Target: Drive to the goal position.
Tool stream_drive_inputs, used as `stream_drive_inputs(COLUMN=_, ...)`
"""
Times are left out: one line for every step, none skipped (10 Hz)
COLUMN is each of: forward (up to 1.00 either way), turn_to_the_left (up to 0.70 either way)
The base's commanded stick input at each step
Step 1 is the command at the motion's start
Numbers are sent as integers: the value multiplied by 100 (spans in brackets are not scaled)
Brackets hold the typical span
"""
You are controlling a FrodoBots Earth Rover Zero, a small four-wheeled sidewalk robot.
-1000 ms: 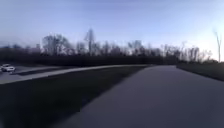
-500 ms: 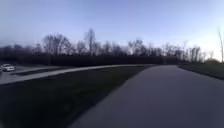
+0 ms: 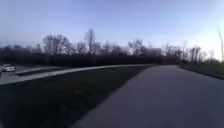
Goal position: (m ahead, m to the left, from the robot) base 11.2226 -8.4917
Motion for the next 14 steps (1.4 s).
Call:
stream_drive_inputs(forward=10, turn_to_the_left=1)
stream_drive_inputs(forward=3, turn_to_the_left=1)
stream_drive_inputs(forward=0, turn_to_the_left=0)
stream_drive_inputs(forward=0, turn_to_the_left=-1)
stream_drive_inputs(forward=0, turn_to_the_left=-14)
stream_drive_inputs(forward=0, turn_to_the_left=-40)
stream_drive_inputs(forward=41, turn_to_the_left=-66)
stream_drive_inputs(forward=91, turn_to_the_left=-43)
stream_drive_inputs(forward=100, turn_to_the_left=-39)
stream_drive_inputs(forward=100, turn_to_the_left=-39)
stream_drive_inputs(forward=100, turn_to_the_left=-39)
stream_drive_inputs(forward=100, turn_to_the_left=-39)
stream_drive_inputs(forward=100, turn_to_the_left=-39)
stream_drive_inputs(forward=100, turn_to_the_left=-39)
